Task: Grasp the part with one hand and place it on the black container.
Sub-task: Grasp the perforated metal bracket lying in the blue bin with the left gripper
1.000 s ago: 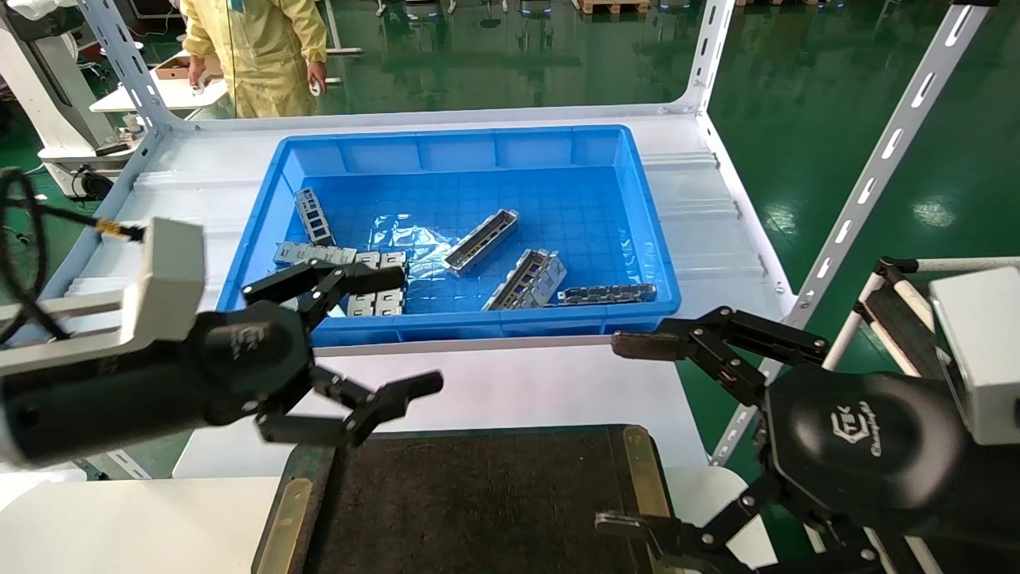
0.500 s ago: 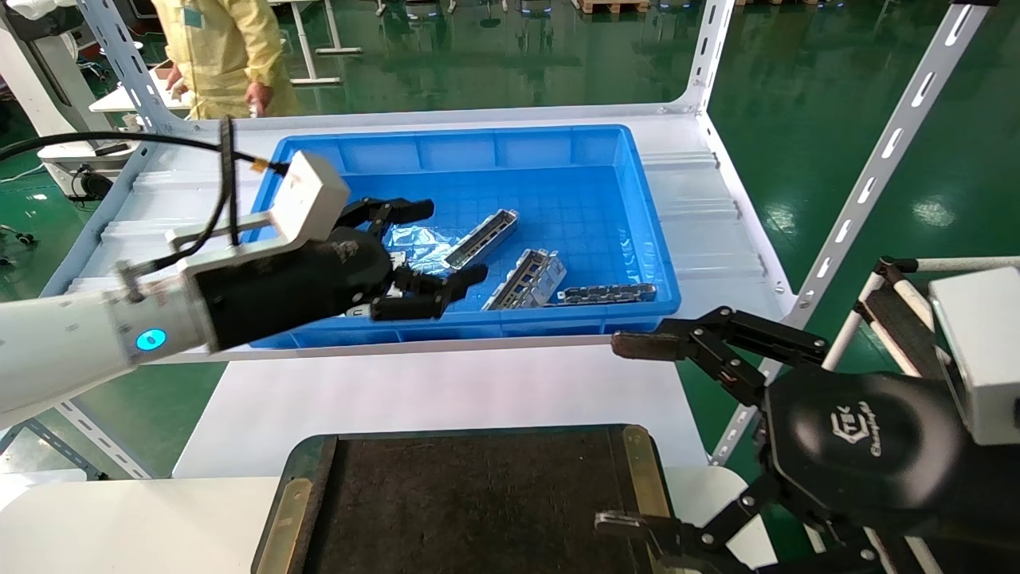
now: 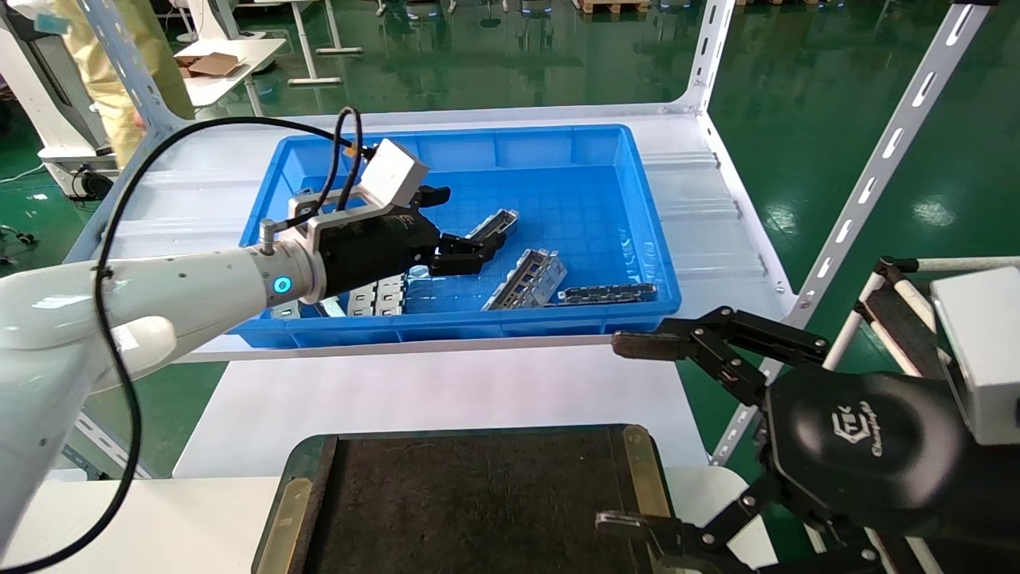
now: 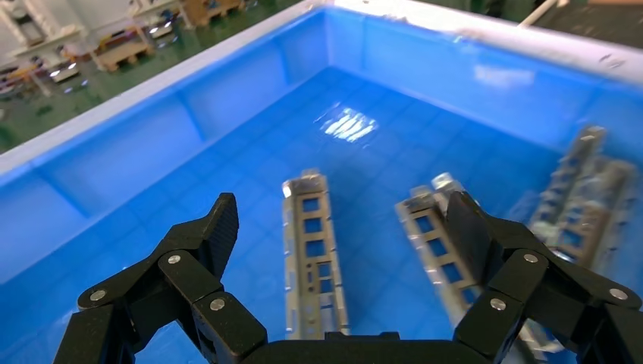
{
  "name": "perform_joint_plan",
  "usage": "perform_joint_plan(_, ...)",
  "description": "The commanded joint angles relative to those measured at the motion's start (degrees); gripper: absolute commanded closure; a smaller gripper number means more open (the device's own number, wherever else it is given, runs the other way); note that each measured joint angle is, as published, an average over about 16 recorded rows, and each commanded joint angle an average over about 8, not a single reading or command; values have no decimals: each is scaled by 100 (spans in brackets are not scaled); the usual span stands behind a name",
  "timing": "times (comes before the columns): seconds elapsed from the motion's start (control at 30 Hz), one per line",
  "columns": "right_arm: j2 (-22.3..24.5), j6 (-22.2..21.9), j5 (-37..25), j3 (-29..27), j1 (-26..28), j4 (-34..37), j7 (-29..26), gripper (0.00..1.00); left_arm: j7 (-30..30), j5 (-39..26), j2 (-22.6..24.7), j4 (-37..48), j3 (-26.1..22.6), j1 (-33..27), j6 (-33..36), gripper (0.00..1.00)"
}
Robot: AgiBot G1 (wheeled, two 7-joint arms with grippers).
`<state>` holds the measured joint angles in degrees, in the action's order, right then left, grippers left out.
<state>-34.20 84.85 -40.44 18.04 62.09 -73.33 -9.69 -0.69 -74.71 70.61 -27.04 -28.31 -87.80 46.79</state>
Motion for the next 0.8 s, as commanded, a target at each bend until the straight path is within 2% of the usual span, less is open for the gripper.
perform_joint_plan(0.03,0,0,0,0,0,0,0,0,168,-58,177,390,-22,-142,-103,0)
perform_joint_plan(0.27,1,-1,1,2,0,0,1,0,602,4,578,1323,37,-463,-402,0)
perform_joint_plan(0.5,1,-1,2,3,1,0,2,1,785,99,715,1731,-5,-574,-549,0)
perform_joint_plan(0.57,1,-2,2,4,1,0,2,24,783,122,730,1771,-42,-575,-582,3)
perform_joint_plan(0.6,2,-2,3,4,1,0,2,36,776,132,735,1781,-62,-572,-597,13)
perform_joint_plan(0.77,2,-2,3,5,1,0,2,98,682,190,752,1777,-191,-531,-650,76)
perform_joint_plan(0.8,2,-2,3,5,1,0,3,100,658,201,754,1768,-220,-518,-659,88)
